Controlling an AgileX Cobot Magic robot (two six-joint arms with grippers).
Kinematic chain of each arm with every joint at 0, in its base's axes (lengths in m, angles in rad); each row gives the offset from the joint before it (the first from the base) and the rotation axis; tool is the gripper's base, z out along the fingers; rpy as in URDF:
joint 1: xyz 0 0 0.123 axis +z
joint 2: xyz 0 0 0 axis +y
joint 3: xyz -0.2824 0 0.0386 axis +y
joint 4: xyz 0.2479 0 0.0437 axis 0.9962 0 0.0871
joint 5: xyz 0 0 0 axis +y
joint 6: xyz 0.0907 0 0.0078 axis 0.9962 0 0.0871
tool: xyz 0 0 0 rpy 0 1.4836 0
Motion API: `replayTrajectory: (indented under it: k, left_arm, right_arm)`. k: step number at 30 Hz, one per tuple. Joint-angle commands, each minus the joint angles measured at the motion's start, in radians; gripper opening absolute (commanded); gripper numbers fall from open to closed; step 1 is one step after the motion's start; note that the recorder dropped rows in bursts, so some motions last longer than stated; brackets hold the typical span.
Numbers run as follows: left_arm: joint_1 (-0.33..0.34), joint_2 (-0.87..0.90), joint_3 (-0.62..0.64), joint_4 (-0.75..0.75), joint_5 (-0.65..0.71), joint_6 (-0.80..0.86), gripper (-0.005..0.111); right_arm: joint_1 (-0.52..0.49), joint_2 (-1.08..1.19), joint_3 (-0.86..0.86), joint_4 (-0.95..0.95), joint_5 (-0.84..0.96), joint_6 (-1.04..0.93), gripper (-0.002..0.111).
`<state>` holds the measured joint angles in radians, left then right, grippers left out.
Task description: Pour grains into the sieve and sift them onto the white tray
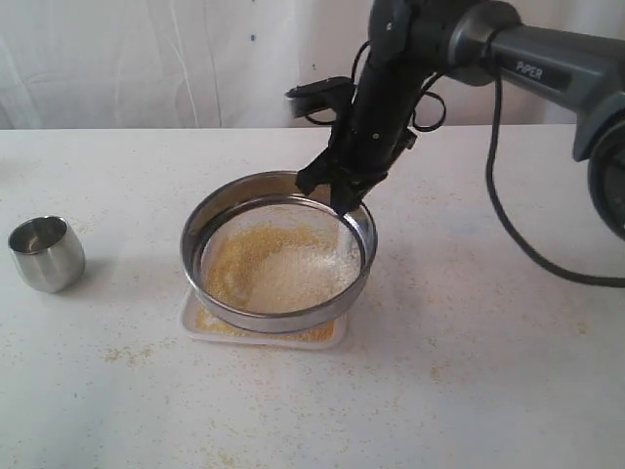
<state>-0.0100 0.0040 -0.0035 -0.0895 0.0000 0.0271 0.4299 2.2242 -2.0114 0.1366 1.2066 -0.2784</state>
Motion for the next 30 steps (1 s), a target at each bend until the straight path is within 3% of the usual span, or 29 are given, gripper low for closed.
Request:
replayTrajectory:
  k: [1, 2, 4, 5, 6, 8, 9, 10, 11, 14, 16, 22, 23, 24, 25, 26, 30]
  left_arm:
    - [-0.004, -0.004, 0.004, -0.006, -0.006, 0.0, 0.0]
    - [-0.004, -0.004, 0.004, -0.006, -0.006, 0.0, 0.0]
    - [-0.004, -0.004, 0.004, -0.006, -0.006, 0.0, 0.0]
    - [-0.004, -0.004, 0.004, -0.006, -0.006, 0.0, 0.0]
    - [-0.004, -0.004, 0.004, -0.006, -0.006, 0.0, 0.0]
    - [-0.004, -0.004, 0.004, -0.006, -0.006, 0.0, 0.0]
    - [-0.004, -0.004, 0.004, -0.006, -0.006, 0.0, 0.0]
    - [-0.004, -0.004, 0.004, -0.006, -0.006, 0.0, 0.0]
    - [-0.004, -0.004, 0.004, -0.006, -0.006, 0.0, 0.0]
    - [-0.004, -0.004, 0.004, -0.006, -0.006, 0.0, 0.0]
    - [-0.004, -0.004, 0.004, -0.006, -0.006, 0.0, 0.0]
    - [-0.004, -0.004, 0.004, -0.006, -0.006, 0.0, 0.0]
    - [-0.004, -0.004, 0.004, -0.006, -0.006, 0.0, 0.0]
    - [-0.004, -0.004, 0.004, -0.006, -0.006, 0.0, 0.0]
    - [-0.004, -0.004, 0.004, -0.006, -0.006, 0.0, 0.0]
    - [-0.004, -0.004, 0.004, -0.006, -0.006, 0.0, 0.0]
    - [-0.004, -0.004, 0.004, -0.006, -0.006, 0.0, 0.0]
  right_arm:
    - [-0.032, -0.016, -0.005, 0.176, 0.014, -0.1, 0.0]
    - [-0.014, -0.021, 0.005, 0.261, 0.014, -0.242, 0.0]
    - [-0.02, -0.02, 0.002, -0.023, -0.034, 0.12, 0.0]
    - [-0.023, -0.018, 0.002, -0.031, -0.012, 0.143, 0.0]
    - [-0.023, -0.016, 0.002, 0.056, 0.014, -0.029, 0.0]
    - [-0.015, -0.036, 0.028, 0.091, 0.014, -0.145, 0.0]
    - [-0.015, -0.038, 0.028, 0.021, 0.014, -0.113, 0.0]
    - [-0.031, -0.038, 0.028, -0.158, -0.032, 0.117, 0.0]
    - [-0.041, -0.035, 0.028, -0.17, -0.026, 0.207, 0.0]
    - [-0.05, -0.034, 0.05, 0.064, 0.014, -0.065, 0.0]
    - [-0.05, -0.041, 0.059, 0.14, 0.014, -0.072, 0.0]
    - [-0.05, -0.039, 0.055, 0.123, 0.014, -0.158, 0.0]
    - [-0.052, -0.033, 0.043, 0.079, -0.081, -0.151, 0.0]
    - [-0.072, -0.013, -0.006, 0.037, -0.172, 0.028, 0.0]
    - [-0.09, 0.008, -0.042, 0.082, -0.099, 0.075, 0.0]
    - [-0.102, 0.035, -0.062, 0.176, 0.014, -0.007, 0.0]
    - [-0.073, -0.009, 0.054, 0.147, 0.014, -0.083, 0.0]
